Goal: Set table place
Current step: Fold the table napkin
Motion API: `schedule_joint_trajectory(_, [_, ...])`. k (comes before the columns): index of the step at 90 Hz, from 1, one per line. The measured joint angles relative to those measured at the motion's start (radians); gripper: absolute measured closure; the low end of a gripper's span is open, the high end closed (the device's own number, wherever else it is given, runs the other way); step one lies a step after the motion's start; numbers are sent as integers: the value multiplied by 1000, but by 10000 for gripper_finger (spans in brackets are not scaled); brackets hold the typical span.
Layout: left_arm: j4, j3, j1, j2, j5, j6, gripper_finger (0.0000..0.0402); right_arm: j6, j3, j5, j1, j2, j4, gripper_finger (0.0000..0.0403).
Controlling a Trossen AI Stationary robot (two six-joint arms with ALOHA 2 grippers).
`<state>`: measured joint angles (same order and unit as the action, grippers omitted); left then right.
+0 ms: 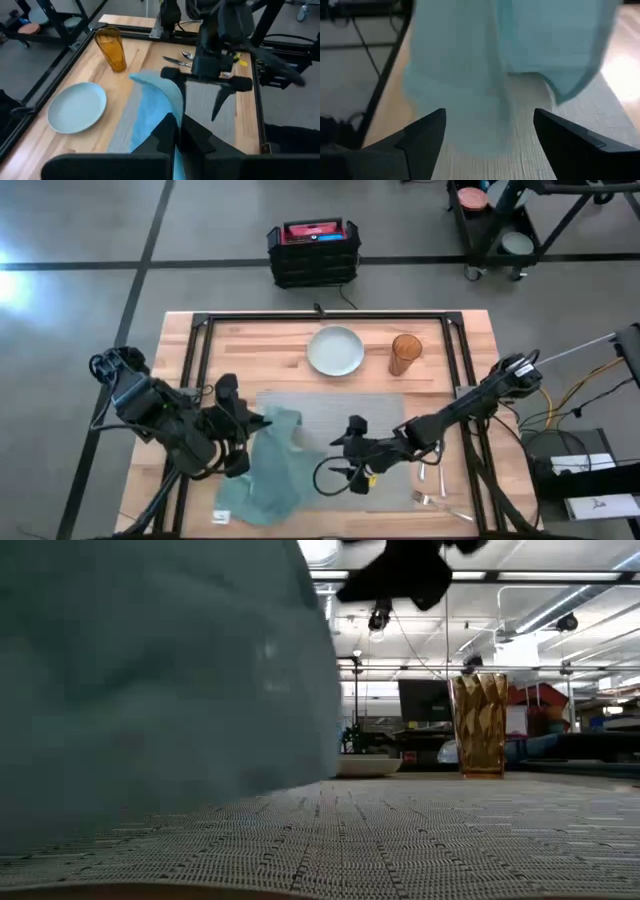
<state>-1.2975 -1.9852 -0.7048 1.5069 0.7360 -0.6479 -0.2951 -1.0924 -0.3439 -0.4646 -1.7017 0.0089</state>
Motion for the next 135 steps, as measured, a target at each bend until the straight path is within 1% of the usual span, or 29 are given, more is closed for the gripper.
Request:
schedule_joint_trajectory(15, [2,21,0,1,-4,-5,402,8,7,3,39,-75,0,118])
schedule_joint_trajectory(42, [3,23,0,4,-15,-4,402,43,7,12,121,-159,39,141])
schedule_joint_trajectory(45, [3,24,0,4,-15,-2,402,44,7,25,129,-165,49,143])
schedule_joint_trajectory(57, [3,24,0,4,-15,5,402,60,7,148,151,-188,135,150])
schedule_joint_trajectory(71, [2,24,0,5,-15,14,402,88,7,133,168,-233,185,160])
schedule_joint_trajectory(87, [2,24,0,9,-15,16,402,80,1,146,185,-289,242,173])
schedule_joint_trajectory(92, [2,24,0,9,-15,18,401,80,3,180,186,-303,256,176])
schedule_joint_trajectory(101, [3,24,0,9,-14,27,401,101,0,315,186,-315,278,188])
schedule_joint_trajectory(107, [2,24,0,9,-14,36,401,105,-4,335,182,-318,288,206])
schedule_joint_trajectory(114, [1,24,0,9,-14,37,401,107,-6,337,181,-315,288,240])
schedule_joint_trajectory(123, [1,24,0,9,-13,41,401,114,-8,343,181,-302,276,307])
schedule_joint_trajectory(130, [0,24,0,9,-12,41,401,114,-27,356,182,-278,213,370])
schedule_joint_trajectory(135, [-2,24,0,9,-12,41,401,127,-50,354,181,-252,144,392])
